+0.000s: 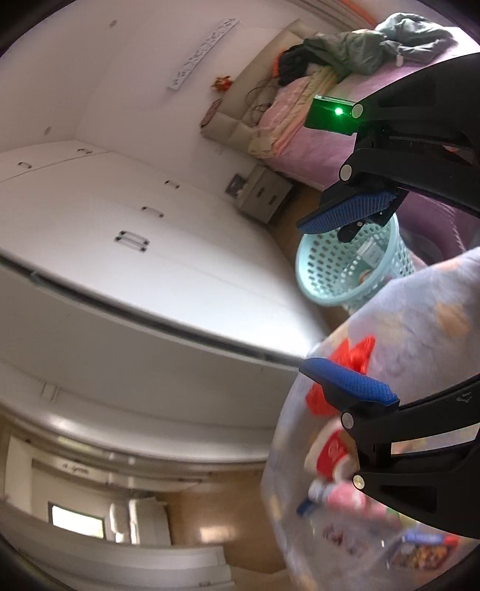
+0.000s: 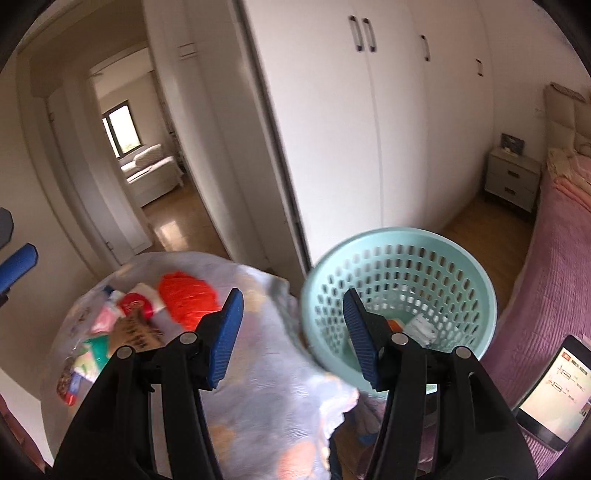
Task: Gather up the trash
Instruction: 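Move both open tools back over the table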
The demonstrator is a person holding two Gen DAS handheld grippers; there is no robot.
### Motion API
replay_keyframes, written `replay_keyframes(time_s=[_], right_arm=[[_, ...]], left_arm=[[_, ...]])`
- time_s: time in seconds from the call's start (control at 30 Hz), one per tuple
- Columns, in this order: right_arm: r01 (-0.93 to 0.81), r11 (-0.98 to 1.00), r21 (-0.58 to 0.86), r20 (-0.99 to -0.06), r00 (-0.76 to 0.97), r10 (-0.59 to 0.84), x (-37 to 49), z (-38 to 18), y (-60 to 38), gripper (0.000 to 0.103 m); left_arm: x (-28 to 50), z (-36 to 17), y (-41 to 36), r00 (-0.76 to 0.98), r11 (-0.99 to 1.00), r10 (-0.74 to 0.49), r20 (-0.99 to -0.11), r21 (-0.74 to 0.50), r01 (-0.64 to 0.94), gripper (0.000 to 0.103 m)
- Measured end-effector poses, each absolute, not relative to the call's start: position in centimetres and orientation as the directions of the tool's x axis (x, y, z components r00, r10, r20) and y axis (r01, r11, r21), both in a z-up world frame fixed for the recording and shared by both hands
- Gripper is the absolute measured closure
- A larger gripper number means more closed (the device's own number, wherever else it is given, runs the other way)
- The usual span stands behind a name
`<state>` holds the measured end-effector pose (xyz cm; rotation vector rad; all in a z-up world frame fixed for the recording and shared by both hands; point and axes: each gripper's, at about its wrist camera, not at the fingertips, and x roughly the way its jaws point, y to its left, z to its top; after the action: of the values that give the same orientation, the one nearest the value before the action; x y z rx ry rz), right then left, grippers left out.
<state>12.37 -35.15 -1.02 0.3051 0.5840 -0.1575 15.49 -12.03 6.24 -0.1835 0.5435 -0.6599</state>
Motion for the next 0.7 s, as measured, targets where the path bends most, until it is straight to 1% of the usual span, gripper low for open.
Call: replay_keyframes(time_s=[0.07, 0.1, 0.3, 0.33, 0.4, 0.57, 0.63, 0.7], right_arm=[[0.207, 0.950, 0.232, -0.555, 0.830, -0.045, 12.1, -0.8, -33.9, 0.050], [0.194, 0.955, 0.226, -0.552, 0.833, -0.039, 12.1, -0.8, -33.1, 0.049], [0.125, 0.969, 0.213, -0.546, 0.838, 0.012, 12.7, -1.1, -29.4, 0.048], [0.113, 0.971, 0.209, -0.545, 0.838, 0.020, 12.9, -1.2, -28.8, 0.048], [0.094, 0.974, 0.207, -0.543, 0.839, 0.035, 13.1, -1.7, -27.8, 0.046], [0.035, 0.978, 0.204, -0.545, 0.835, 0.084, 13.7, -3.6, -24.9, 0.045], [0.013, 0.980, 0.199, -0.548, 0.830, 0.101, 14.1, -4.4, -23.6, 0.045], [-0.006, 0.981, 0.193, -0.554, 0.825, 0.114, 14.3, -5.2, -22.7, 0.045]], left_arm=[[14.8, 6.8, -10.6, 0.681, 0.792, -0.611, -0.404, -0.328, 0.516, 0.034], [14.4, 6.9, -9.7, 0.691, 0.797, -0.603, -0.399, -0.327, 0.507, 0.030], [12.7, 7.0, -4.8, 0.750, 0.839, -0.539, -0.383, -0.318, 0.441, 0.029], [12.6, 6.7, -4.0, 0.758, 0.847, -0.526, -0.386, -0.317, 0.426, 0.027], [12.3, 6.2, -2.2, 0.783, 0.870, -0.484, -0.390, -0.313, 0.382, 0.020], [12.2, 4.9, 1.3, 0.812, 0.908, -0.402, -0.424, -0.296, 0.295, 0.019], [12.2, 4.3, 2.6, 0.821, 0.920, -0.372, -0.434, -0.292, 0.262, 0.014], [12.3, 3.6, 4.0, 0.827, 0.929, -0.343, -0.446, -0.292, 0.228, 0.013]])
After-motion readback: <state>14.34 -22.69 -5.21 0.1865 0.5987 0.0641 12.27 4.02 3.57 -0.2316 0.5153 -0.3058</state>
